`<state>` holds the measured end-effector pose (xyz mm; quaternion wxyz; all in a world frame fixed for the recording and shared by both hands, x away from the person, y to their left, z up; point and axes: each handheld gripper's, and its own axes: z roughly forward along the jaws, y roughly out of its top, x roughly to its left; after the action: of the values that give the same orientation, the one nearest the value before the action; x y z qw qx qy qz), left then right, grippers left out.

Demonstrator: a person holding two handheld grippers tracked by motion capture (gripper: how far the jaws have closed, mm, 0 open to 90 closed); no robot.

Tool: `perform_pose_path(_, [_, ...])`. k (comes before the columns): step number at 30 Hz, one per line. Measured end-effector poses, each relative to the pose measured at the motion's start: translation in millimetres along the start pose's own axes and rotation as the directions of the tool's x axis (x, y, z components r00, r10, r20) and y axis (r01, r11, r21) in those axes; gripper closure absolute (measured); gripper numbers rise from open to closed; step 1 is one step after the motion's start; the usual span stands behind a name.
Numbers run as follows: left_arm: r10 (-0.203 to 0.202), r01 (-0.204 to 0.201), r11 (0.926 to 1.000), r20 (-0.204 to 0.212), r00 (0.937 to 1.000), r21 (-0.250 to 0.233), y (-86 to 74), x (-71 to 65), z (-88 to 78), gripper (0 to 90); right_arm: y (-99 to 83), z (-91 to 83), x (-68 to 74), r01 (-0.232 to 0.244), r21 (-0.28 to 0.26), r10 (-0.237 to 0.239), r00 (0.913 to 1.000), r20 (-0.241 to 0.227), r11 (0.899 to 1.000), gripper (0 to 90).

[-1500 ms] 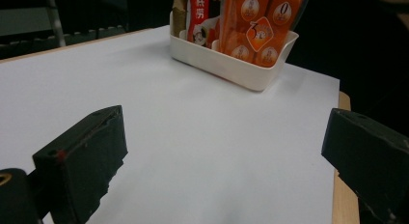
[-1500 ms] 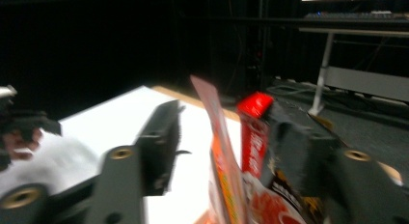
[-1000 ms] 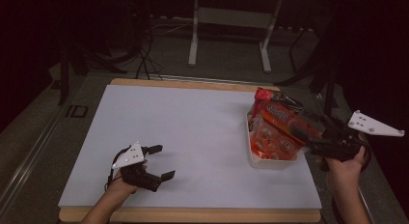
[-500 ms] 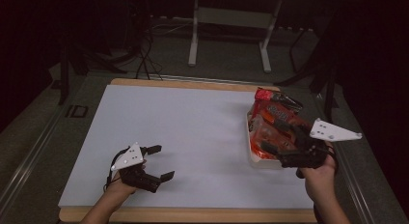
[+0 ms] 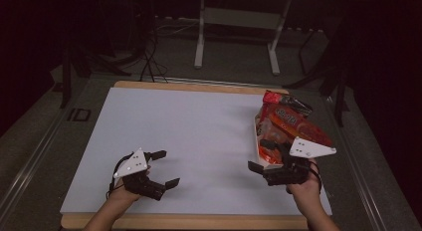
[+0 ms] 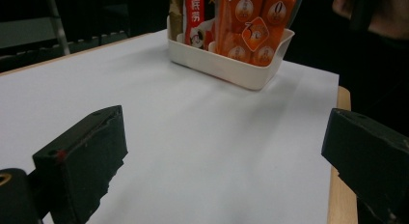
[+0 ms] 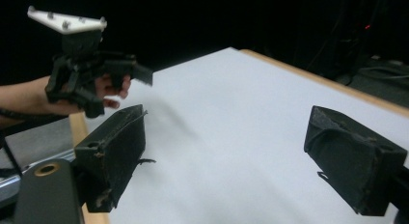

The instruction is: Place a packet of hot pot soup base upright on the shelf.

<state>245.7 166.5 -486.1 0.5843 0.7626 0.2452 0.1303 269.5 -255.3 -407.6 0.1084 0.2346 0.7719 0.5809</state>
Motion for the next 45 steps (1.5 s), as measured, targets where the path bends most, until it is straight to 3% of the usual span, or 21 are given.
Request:
perform_pose_path(7, [0.007, -0.007, 1.0000, 0.001, 1.0000, -0.006, 0.5, -1.1, -0.8, 2.6, -16.3, 6.1, 2.9, 0.009, 0.015, -0.009, 0.9999, -0.007, 1.000, 14.2])
perform_pose_path(16, [0.006, -0.006, 0.9999, 0.004, 1.0000, -0.010, -0.1, -1.2, -1.6, 2.6, -38.4, 7.5, 5.7, 0.022, 0.072, -0.020, 0.9996, -0.018, 0.997, 14.2])
perform_pose_path(31, [0.010, -0.010, 0.9999, 0.017, 0.9998, -0.004, -2.1, -4.3, 1.8, 2.6, -50.1, -11.5, -0.9, 0.024, 0.084, -0.026, 0.9995, 0.018, 0.996, 14.1])
perform_pose_path(45, [0.013, -0.013, 0.9998, 0.022, 0.9997, -0.012, -3.2, -4.5, 0.3, 2.6, -57.3, -6.1, -5.0, 0.047, 0.118, -0.052, 0.9981, 0.034, 0.992, 14.2])
